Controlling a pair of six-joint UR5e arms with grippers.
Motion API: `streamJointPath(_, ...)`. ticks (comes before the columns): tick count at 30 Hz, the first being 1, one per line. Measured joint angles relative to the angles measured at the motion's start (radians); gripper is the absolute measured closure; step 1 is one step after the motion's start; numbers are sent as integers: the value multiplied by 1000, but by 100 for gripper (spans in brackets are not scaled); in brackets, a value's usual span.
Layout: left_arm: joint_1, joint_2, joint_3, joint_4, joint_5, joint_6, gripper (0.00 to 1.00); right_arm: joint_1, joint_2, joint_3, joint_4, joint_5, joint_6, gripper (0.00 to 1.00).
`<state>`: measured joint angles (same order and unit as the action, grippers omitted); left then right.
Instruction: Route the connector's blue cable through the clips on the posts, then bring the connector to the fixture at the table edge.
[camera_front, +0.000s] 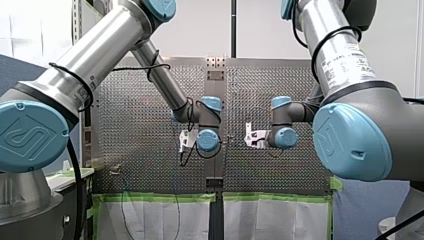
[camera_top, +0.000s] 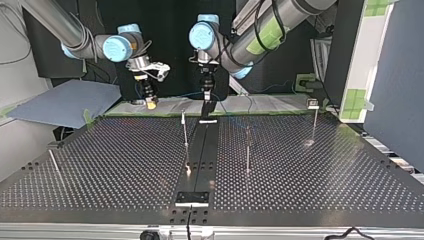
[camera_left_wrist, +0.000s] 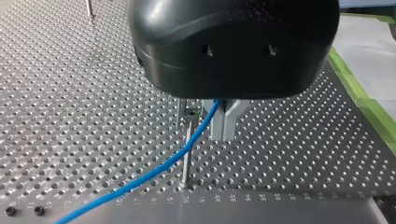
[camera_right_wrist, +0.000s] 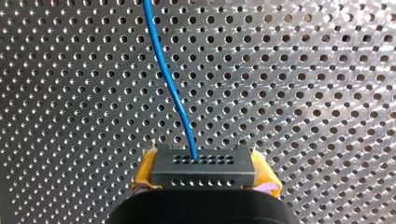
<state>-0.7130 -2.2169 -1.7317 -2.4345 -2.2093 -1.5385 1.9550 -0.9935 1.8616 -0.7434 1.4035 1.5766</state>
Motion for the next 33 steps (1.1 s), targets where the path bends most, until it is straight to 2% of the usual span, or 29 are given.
streamJointPath(4,1,-5,6,-2,6,-2,100,-12,1,0,-1,-14,1,100)
streamJointPath(13,-13,-58,53,-20,-1,-28,100,-36,2,0,-1,-18,4,100)
streamJointPath(27,-7,-64,86,-1,-1,-35,100,-62,5,-2,-4,-17,6,100)
streamJointPath(33,-2,-64,104,-5,9,-35,100,-69,5,-6,-9,-21,17,100)
